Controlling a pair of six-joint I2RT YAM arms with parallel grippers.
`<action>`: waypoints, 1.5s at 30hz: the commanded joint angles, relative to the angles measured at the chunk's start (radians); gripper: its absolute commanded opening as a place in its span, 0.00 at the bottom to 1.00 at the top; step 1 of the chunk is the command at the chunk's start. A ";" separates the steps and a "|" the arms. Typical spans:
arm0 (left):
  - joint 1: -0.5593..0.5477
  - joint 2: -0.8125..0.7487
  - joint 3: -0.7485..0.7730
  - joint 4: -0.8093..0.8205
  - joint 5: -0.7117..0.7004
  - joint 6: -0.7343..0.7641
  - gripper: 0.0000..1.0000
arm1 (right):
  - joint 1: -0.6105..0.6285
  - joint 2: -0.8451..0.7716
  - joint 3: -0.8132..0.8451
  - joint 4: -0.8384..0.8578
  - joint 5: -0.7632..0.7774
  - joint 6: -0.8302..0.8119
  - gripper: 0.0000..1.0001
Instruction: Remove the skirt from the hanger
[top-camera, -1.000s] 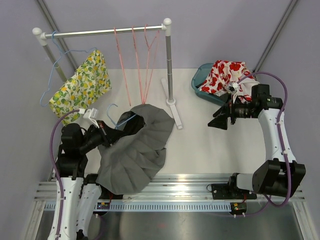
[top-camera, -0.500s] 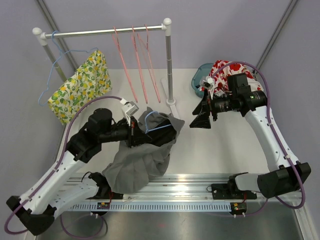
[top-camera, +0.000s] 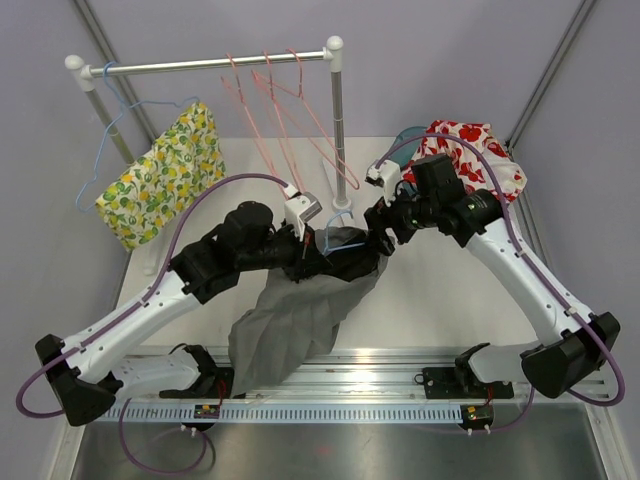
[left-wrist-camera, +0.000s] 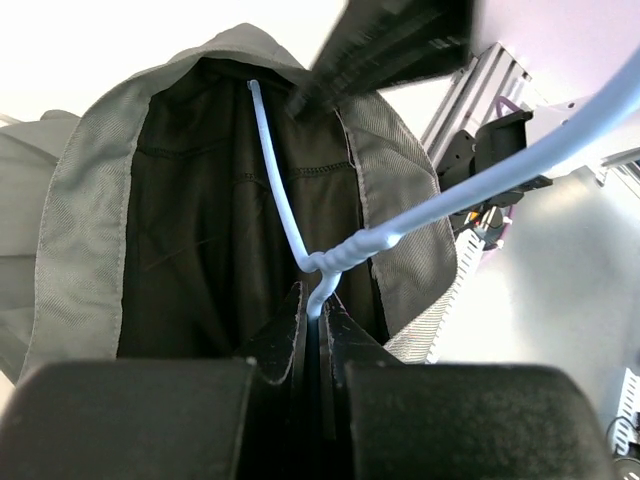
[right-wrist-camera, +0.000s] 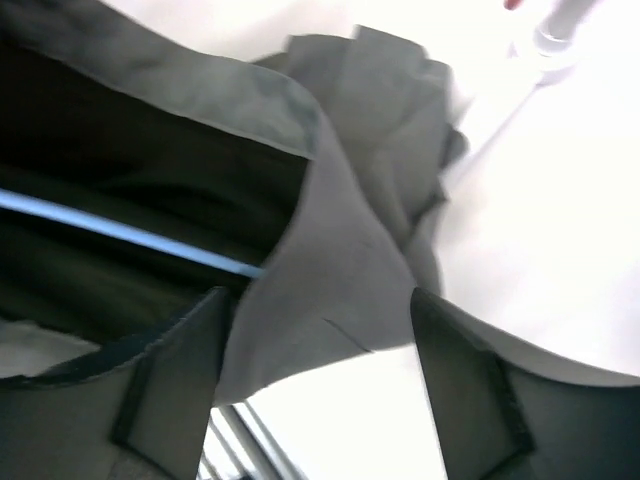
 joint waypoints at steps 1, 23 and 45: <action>-0.009 -0.024 0.065 0.091 -0.032 0.023 0.00 | 0.008 0.028 0.002 0.034 0.162 0.014 0.73; -0.015 -0.314 -0.078 0.039 -0.059 0.186 0.00 | -0.377 0.072 -0.070 0.259 0.090 -0.069 0.00; -0.015 -0.267 -0.131 0.685 -0.118 0.185 0.00 | -0.420 0.078 0.235 0.125 -0.130 -0.172 0.00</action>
